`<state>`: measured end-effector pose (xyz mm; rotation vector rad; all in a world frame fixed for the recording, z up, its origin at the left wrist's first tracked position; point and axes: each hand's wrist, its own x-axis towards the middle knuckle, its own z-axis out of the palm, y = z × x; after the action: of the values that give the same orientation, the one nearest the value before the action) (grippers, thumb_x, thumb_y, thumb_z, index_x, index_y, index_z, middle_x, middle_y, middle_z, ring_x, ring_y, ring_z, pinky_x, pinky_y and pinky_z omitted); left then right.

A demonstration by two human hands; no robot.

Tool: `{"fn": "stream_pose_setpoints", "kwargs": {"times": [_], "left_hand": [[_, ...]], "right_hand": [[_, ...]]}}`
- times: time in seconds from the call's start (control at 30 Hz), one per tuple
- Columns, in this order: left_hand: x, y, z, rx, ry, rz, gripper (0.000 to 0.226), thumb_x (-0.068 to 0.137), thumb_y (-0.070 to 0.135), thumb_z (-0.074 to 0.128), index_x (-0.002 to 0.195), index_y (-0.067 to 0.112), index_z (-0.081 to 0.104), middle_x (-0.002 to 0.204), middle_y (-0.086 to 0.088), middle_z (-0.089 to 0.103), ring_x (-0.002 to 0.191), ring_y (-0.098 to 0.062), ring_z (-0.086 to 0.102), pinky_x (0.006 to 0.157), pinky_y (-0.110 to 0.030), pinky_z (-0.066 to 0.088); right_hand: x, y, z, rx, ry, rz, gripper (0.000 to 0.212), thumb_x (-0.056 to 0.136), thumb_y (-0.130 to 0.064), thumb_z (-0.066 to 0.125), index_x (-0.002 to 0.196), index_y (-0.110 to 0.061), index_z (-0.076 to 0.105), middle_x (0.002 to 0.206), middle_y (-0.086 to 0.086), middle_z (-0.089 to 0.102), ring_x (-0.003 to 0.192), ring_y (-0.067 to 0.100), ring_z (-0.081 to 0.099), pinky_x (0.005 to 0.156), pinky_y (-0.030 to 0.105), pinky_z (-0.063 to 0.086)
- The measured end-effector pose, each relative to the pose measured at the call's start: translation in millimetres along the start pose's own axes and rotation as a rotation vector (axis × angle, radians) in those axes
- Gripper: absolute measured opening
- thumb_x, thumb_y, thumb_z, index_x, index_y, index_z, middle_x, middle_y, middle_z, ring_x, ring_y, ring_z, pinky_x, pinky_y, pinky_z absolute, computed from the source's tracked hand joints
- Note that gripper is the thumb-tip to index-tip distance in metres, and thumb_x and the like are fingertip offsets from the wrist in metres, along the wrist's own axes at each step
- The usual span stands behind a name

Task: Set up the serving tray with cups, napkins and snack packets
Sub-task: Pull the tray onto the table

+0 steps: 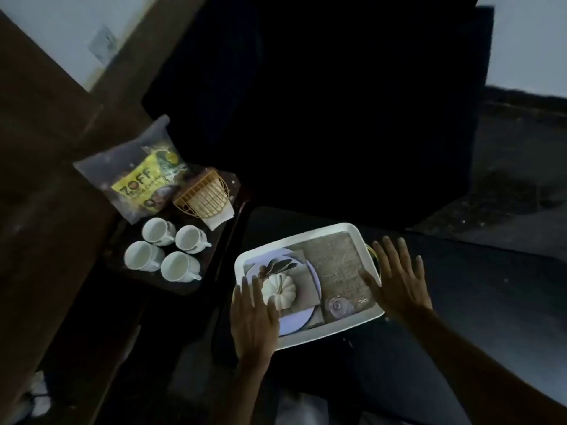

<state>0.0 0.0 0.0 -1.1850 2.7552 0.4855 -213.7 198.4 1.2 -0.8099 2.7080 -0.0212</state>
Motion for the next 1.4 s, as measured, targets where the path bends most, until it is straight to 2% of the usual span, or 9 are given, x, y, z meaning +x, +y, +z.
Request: {"fn": "stream_pose_setpoints", "kwargs": {"times": [0.1,0.2,0.37,0.5,0.67,0.9,1.13,1.3,1.4], "left_hand": [[22.1,-28.5,27.2,-0.134,-0.012,-0.175,0.059,0.09,0.011,0.071,0.143,-0.003,0.052,0.145,-0.034,0.051,0.131,-0.049,0.054,0.102,-0.055,0.05],[38.7,-52.1,39.3,-0.173,-0.058,-0.29,0.053,0.102,0.017,0.054,0.151,0.0,0.042,0.156,-0.026,0.042,0.142,-0.043,0.043,0.111,-0.05,0.04],[53.6,-67.8,52.6,-0.296,-0.064,-0.342,0.041,0.101,0.009,0.05,0.141,0.0,0.053,0.138,-0.027,0.058,0.129,-0.042,0.052,0.106,-0.049,0.042],[58.5,-68.6,54.7,-0.41,0.001,-0.466,0.03,0.101,0.001,0.048,0.125,-0.007,0.065,0.122,-0.03,0.067,0.114,-0.046,0.062,0.094,-0.048,0.047],[55.6,-71.6,52.4,-0.419,0.072,-0.401,0.052,0.094,0.029,0.04,0.115,-0.007,0.072,0.107,-0.033,0.073,0.097,-0.052,0.068,0.081,-0.049,0.05],[50.5,-43.5,51.1,-0.425,0.107,-0.383,0.031,0.098,0.016,0.053,0.116,0.003,0.075,0.107,-0.025,0.075,0.101,-0.047,0.068,0.088,-0.047,0.052],[40.3,35.7,75.3,-0.568,0.1,-0.337,0.028,0.096,0.01,0.058,0.118,0.007,0.075,0.111,-0.019,0.077,0.101,-0.036,0.072,0.085,-0.039,0.053],[30.8,74.3,100.7,-0.591,0.072,-0.299,0.026,0.097,0.007,0.06,0.118,0.007,0.074,0.113,-0.017,0.077,0.101,-0.03,0.072,0.084,-0.033,0.051],[27.5,85.2,114.0,-0.558,0.053,-0.273,0.025,0.096,0.005,0.06,0.116,0.005,0.075,0.109,-0.018,0.077,0.096,-0.027,0.071,0.081,-0.029,0.046]], "right_hand": [[23.3,-5.7,30.8,-0.011,-0.169,0.028,0.078,0.094,-0.063,0.035,0.156,-0.019,0.017,0.165,0.006,0.011,0.152,0.031,0.003,0.116,0.065,0.013],[42.9,-3.6,52.9,0.077,-0.189,0.087,0.079,0.092,-0.05,0.056,0.154,-0.016,0.023,0.161,0.013,0.021,0.147,0.039,0.018,0.112,0.065,0.023],[66.1,11.3,72.8,0.367,-0.188,0.288,0.053,0.099,-0.031,0.051,0.143,-0.004,0.039,0.136,0.022,0.047,0.126,0.041,0.043,0.1,0.05,0.04],[69.5,16.5,81.1,0.426,-0.09,0.334,0.028,0.101,-0.014,0.046,0.122,0.001,0.056,0.113,0.024,0.06,0.099,0.037,0.058,0.076,0.036,0.044],[72.4,22.4,86.3,0.481,0.002,0.364,0.023,0.097,-0.001,0.049,0.113,0.002,0.065,0.103,0.02,0.066,0.084,0.023,0.053,0.072,0.026,0.033],[33.3,62.9,67.7,0.583,0.031,0.457,0.021,0.094,-0.003,0.055,0.106,-0.002,0.071,0.097,0.014,0.071,0.084,0.028,0.065,0.071,0.029,0.048],[-41.2,147.1,62.4,0.584,0.11,0.644,0.018,0.097,-0.019,0.057,0.1,-0.011,0.074,0.084,0.009,0.072,0.078,0.027,0.066,0.068,0.027,0.042],[-73.8,191.4,75.3,0.625,0.1,0.717,0.018,0.097,-0.018,0.058,0.103,-0.006,0.07,0.092,0.015,0.073,0.084,0.033,0.068,0.076,0.036,0.053],[-85.4,205.6,84.6,0.619,0.106,0.725,0.014,0.095,-0.009,0.059,0.101,-0.005,0.07,0.092,0.017,0.073,0.081,0.031,0.066,0.073,0.032,0.048]]}}
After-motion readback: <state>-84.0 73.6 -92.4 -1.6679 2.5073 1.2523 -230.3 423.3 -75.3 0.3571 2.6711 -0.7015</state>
